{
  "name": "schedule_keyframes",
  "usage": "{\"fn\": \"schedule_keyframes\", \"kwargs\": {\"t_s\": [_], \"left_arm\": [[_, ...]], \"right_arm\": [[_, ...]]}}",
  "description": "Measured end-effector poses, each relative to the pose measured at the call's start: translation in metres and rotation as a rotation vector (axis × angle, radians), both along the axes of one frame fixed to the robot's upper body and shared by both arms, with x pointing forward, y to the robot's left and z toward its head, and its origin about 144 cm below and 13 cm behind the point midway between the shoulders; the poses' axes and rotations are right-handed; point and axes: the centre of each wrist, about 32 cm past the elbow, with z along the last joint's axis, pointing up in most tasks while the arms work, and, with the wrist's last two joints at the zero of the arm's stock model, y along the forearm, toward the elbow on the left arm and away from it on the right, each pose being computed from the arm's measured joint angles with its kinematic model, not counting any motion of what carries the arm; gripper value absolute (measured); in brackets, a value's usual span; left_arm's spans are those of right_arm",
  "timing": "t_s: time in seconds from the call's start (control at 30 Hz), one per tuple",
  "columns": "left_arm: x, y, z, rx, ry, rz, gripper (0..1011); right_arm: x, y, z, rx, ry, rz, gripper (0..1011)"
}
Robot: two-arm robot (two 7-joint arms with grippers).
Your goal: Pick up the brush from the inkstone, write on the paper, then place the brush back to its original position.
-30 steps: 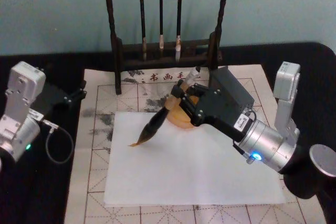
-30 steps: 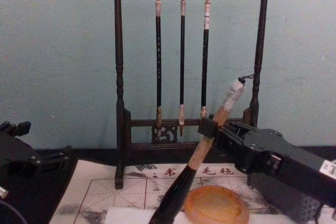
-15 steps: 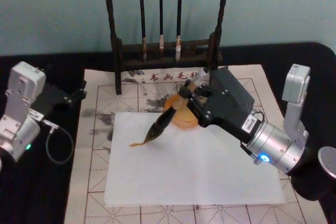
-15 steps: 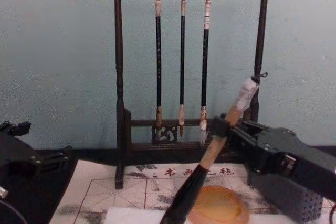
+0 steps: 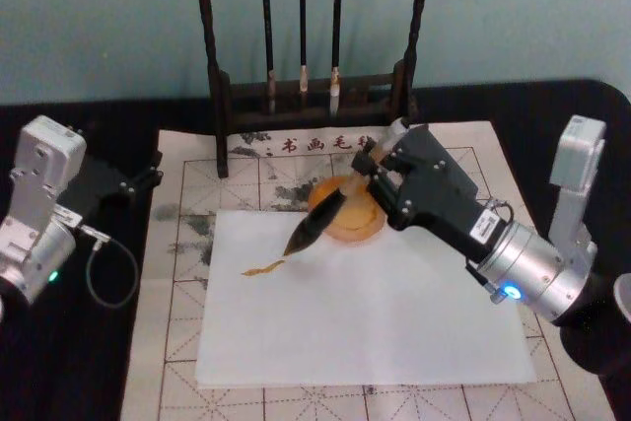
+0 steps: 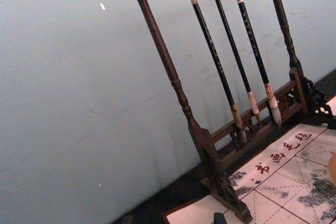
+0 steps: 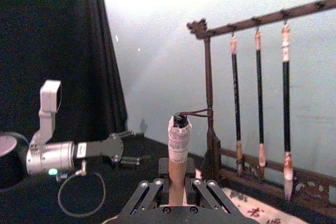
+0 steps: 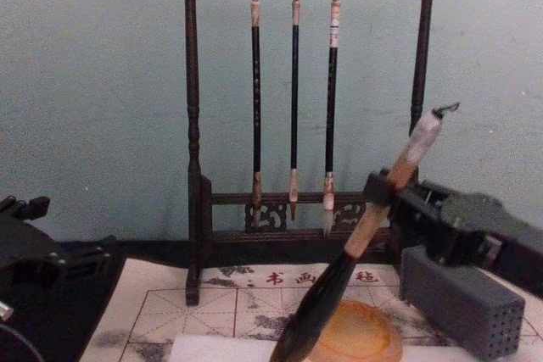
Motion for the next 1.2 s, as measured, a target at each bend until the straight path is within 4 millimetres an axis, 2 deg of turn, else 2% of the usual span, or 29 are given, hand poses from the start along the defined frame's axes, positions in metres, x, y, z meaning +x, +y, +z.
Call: {"fn": "schedule_keyframes", "kwargs": {"t_s": [0.3,0.53,0.73,1.2], "left_arm": [[0.0,0.0,0.0,0.0,0.0,0.0,1001],[0.0,0.0,0.0,0.0,0.0,0.0,1001],[0.0,0.0,0.0,0.0,0.0,0.0,1001],[0.0,0.0,0.0,0.0,0.0,0.0,1001]], "right_arm": [[0.003,-0.009,0.017,0.094,0.042,-0.044,187],[0.018,-0.018,0.04,0.229,0.199,-0.133,187],[0.033,-0.023,0.051,0.309,0.343,-0.205,187],[0.05,-0.026,0.047,0.358,0.59,-0.338,187]]}}
